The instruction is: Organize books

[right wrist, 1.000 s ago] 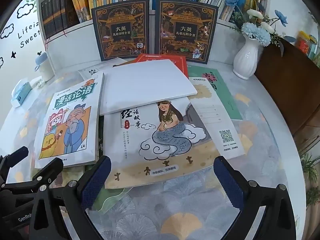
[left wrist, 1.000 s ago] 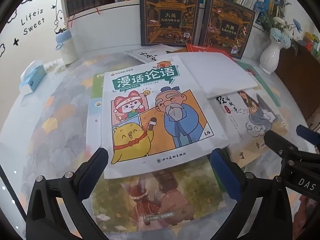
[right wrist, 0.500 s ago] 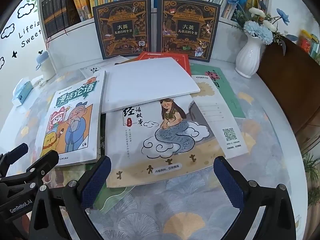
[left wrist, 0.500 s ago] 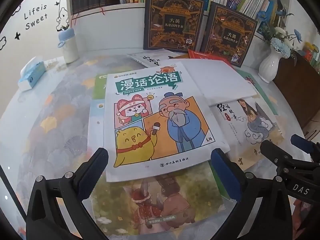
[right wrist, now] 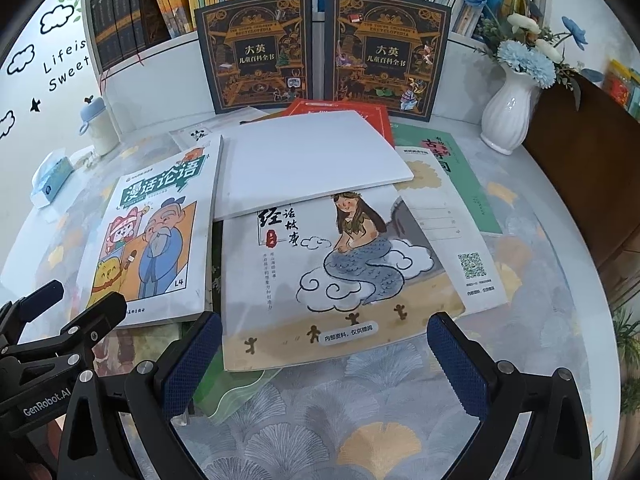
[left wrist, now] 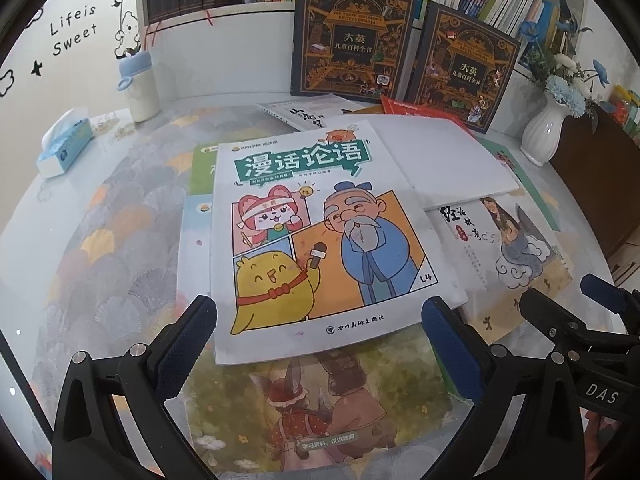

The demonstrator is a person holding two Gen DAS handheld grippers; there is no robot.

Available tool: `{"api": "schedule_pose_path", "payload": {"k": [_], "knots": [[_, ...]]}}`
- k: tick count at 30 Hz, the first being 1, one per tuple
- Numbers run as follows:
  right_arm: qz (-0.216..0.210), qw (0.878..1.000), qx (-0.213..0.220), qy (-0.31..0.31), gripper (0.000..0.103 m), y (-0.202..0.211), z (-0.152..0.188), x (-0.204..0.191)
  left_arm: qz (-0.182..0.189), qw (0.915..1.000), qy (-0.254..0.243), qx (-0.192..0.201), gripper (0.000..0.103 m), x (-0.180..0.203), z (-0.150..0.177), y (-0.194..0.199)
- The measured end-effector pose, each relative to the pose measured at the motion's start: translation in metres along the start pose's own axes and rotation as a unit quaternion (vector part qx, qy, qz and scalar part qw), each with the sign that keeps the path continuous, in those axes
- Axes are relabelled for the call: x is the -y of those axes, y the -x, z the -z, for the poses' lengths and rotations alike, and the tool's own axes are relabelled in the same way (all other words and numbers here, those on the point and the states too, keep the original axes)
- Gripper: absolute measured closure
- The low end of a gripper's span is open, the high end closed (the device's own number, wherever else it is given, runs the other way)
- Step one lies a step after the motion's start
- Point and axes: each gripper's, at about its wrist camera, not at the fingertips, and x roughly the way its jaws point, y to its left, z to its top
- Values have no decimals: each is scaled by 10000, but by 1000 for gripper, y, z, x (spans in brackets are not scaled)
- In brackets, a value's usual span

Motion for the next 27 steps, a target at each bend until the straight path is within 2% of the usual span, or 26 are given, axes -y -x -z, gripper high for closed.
{"api": "schedule_pose_path", "payload": {"k": [18, 27], "knots": [[-169, 9998, 85, -22, 1, 2, 2, -1, -215, 9997, -57, -119, 1, -1, 2, -6], [11, 9997, 248, 72, 1, 4, 3, -3, -252, 9995, 3, -185, 1, -4, 1, -9]]}}
